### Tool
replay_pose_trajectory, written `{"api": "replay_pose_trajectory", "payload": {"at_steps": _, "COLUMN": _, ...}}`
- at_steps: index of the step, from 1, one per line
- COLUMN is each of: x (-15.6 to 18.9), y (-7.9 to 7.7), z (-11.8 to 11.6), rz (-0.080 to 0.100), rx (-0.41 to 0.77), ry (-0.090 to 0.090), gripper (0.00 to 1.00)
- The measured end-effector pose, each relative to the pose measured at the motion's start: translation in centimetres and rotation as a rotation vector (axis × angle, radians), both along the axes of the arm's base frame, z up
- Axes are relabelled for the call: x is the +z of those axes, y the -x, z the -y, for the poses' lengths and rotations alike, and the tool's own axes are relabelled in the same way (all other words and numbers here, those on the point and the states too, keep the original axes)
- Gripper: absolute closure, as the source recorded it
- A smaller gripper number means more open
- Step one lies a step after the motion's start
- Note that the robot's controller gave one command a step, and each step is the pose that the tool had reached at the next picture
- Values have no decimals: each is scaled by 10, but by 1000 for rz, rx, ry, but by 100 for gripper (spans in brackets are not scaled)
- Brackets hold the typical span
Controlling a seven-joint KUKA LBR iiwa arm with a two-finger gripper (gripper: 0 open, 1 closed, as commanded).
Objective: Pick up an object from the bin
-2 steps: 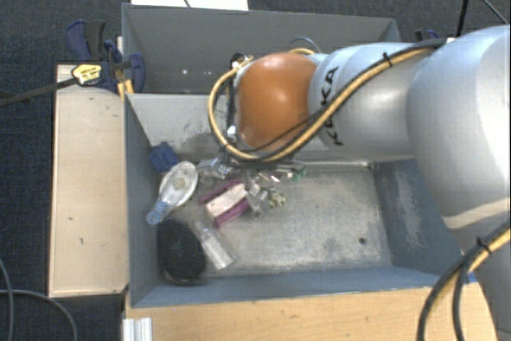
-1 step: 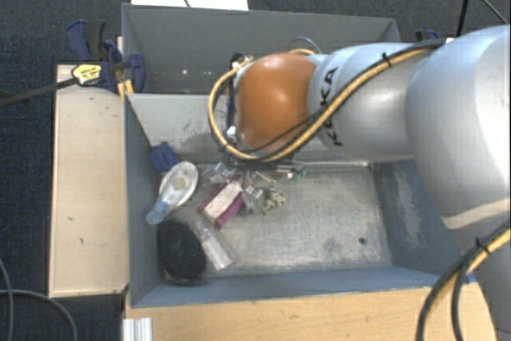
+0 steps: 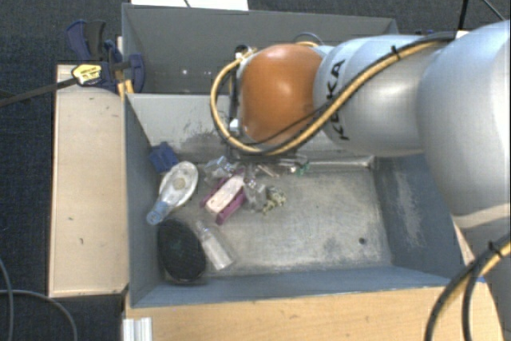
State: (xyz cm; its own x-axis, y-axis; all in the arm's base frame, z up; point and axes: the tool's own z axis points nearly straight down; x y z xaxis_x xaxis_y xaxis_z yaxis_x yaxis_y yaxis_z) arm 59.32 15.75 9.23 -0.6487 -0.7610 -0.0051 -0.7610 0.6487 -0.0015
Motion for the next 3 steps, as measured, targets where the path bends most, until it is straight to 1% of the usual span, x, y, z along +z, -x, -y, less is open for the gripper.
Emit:
{"api": "replay_pose_trajectory", "payload": {"at_steps": 1, "x": 7, "y": -1, "z": 0, "rz": 1, "rx": -7, "ry": -1, "gripper": 100}}
{"api": "replay_pose_trajectory", "payload": {"at_steps": 2, "x": 42, "y": -2, "z": -1, "rz": 2, "rx": -14, "ry": 0, "gripper": 100}}
{"api": "replay_pose_trajectory", "payload": {"at_steps": 3, "x": 62, "y": -3, "z": -1, "rz": 2, "rx": -21, "ry": 0, "gripper": 100}}
